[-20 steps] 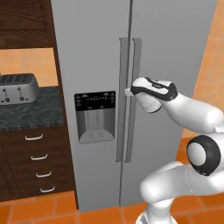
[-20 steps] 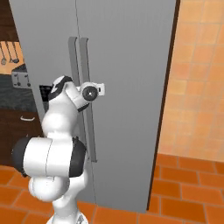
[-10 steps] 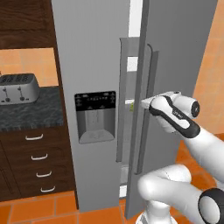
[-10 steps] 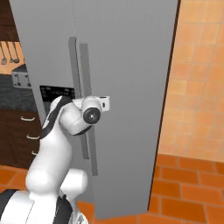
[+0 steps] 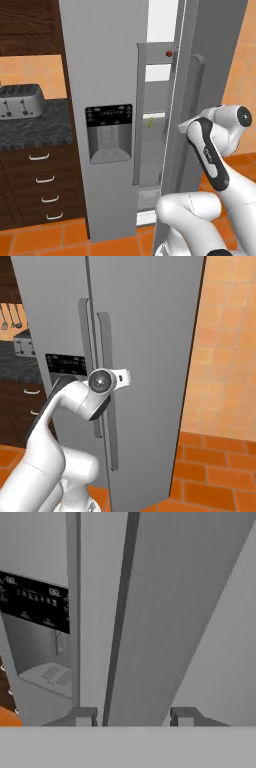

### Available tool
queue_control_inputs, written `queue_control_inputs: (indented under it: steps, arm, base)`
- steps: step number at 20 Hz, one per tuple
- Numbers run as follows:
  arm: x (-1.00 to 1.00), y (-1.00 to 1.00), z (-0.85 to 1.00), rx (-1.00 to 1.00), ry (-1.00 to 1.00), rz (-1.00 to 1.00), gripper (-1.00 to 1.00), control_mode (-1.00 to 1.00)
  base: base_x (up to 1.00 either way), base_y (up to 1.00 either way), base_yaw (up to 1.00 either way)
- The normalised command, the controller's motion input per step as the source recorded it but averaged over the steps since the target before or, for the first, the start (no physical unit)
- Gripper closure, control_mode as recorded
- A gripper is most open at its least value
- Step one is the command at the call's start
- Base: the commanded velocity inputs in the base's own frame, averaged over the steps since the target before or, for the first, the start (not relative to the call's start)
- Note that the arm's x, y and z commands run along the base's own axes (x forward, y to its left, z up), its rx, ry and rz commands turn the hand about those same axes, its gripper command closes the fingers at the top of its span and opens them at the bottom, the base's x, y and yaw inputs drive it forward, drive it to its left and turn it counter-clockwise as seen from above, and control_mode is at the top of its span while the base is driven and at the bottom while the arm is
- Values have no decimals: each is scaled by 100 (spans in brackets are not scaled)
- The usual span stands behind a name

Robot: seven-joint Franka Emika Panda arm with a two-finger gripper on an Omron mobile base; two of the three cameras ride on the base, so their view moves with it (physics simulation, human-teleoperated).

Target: Take the strawberry from the fridge and place it on top of the pancake, located on the dining counter.

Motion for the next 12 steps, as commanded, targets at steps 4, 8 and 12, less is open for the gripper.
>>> queue_control_inputs:
  steps: [4, 8, 12]
  arm:
    - [0, 1, -22, -9, 0, -2, -100, -100]
    - [-59, -48, 8, 0, -2, -12, -100, -100]
    - [-71, 34, 57, -11, -4, -16, -100, -100]
  base:
    - [0, 0, 0]
    - [0, 0, 0]
    - [0, 0, 0]
